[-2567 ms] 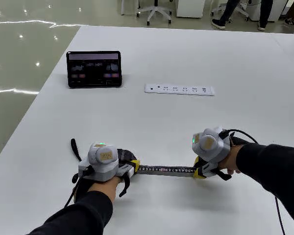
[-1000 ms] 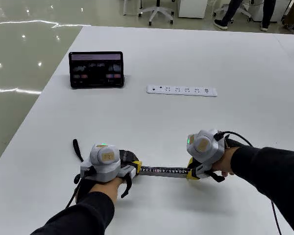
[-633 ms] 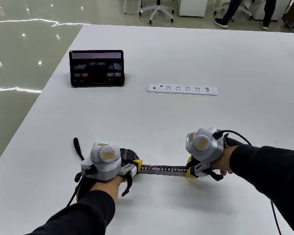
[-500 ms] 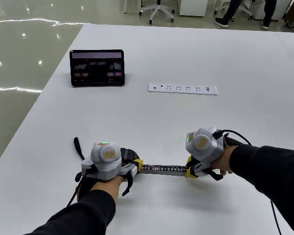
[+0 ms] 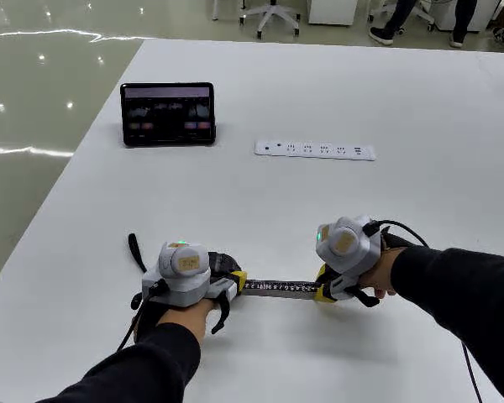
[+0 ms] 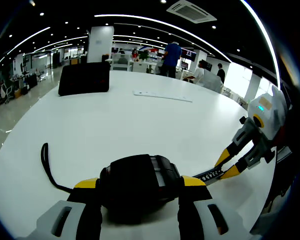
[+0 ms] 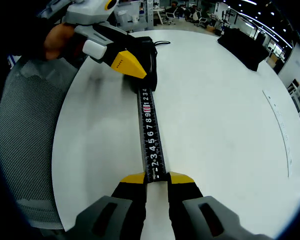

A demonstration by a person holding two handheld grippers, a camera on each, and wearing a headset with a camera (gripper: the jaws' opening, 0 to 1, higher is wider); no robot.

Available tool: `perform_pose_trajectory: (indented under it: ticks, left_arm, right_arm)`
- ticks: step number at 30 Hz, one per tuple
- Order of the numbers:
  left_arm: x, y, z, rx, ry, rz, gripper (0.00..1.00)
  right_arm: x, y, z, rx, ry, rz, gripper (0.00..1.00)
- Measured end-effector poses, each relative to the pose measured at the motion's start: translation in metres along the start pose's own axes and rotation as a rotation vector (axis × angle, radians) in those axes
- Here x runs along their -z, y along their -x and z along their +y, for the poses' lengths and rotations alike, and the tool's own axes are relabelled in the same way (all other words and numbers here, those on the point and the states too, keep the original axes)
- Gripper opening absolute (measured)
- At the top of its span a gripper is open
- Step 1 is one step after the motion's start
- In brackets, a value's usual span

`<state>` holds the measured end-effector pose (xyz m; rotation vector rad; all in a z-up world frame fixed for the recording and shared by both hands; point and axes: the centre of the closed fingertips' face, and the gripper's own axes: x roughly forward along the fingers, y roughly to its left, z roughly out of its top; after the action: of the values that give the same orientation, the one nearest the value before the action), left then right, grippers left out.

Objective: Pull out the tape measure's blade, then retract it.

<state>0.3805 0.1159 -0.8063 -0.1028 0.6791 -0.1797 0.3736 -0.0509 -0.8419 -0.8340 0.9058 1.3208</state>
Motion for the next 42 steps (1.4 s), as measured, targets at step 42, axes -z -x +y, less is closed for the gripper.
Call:
perform_pose_trajectory:
  ticks: [42]
  left_arm:
    - [0.002,0.004,0.001,0.025,0.017,0.006,0.57]
  right_arm:
    - [-0.012,-0.005,0.0,-0.029,0.005,-0.057,0.1]
